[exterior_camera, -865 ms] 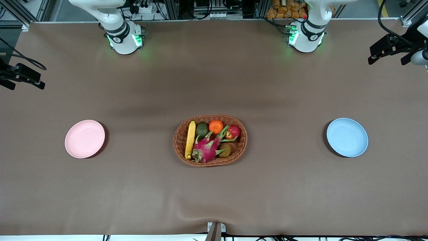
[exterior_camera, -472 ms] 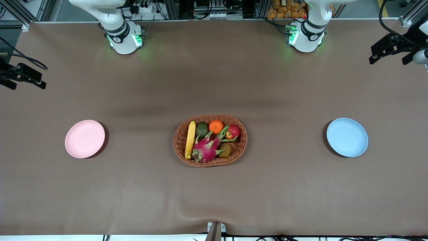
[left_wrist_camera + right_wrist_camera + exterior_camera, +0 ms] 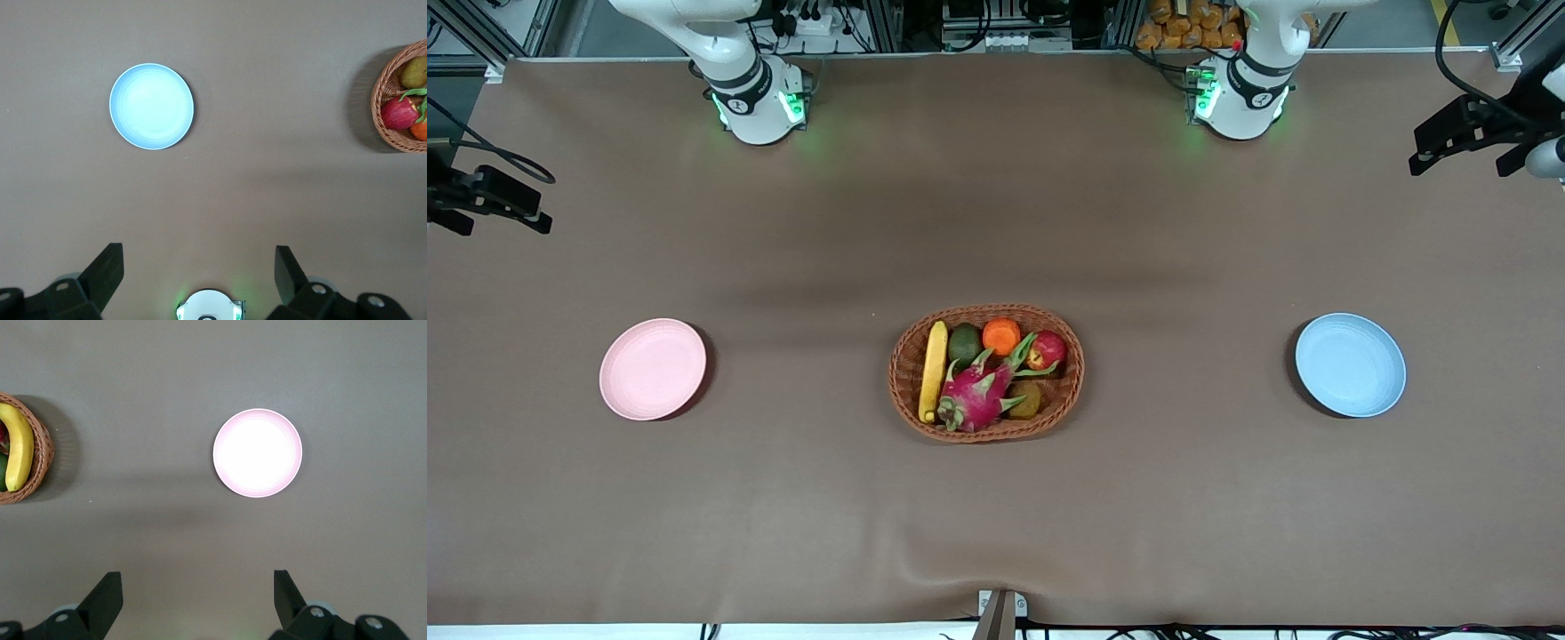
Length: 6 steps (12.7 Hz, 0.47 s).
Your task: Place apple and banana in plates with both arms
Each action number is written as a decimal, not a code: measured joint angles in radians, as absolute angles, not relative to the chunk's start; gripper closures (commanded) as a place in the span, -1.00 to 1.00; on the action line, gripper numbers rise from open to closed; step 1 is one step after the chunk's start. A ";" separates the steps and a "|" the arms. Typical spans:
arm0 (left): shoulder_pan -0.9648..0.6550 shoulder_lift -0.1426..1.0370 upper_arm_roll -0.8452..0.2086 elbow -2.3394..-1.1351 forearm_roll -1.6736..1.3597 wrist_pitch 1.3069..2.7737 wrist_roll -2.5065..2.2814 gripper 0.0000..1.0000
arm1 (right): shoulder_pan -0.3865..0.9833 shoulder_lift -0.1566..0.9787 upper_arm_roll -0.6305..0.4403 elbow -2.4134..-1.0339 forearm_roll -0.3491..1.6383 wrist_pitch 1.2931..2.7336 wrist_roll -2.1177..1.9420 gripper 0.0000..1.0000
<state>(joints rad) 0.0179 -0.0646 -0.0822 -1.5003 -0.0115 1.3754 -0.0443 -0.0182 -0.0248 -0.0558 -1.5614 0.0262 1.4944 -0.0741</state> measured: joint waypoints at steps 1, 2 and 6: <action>0.016 -0.050 -0.090 -1.500 -0.014 1.392 -0.071 -1.00 | -0.018 -0.026 -0.054 -1.561 0.026 1.491 -0.075 -1.00; 0.009 -0.025 -0.107 -1.501 -0.016 1.426 -0.136 -1.00 | -0.018 -0.028 -0.049 -1.560 0.026 1.491 -0.077 -1.00; -0.102 0.160 -0.185 -1.504 -0.018 1.636 -0.598 -1.00 | -0.007 -0.032 -0.002 -1.553 0.027 1.490 -0.080 -1.00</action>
<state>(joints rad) -0.1023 0.1604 -0.1846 -1.5037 -0.0176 1.6359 -0.5985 -0.0074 -0.0319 -0.0016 -1.5530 0.0266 1.4898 -0.0805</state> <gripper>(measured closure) 0.000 0.000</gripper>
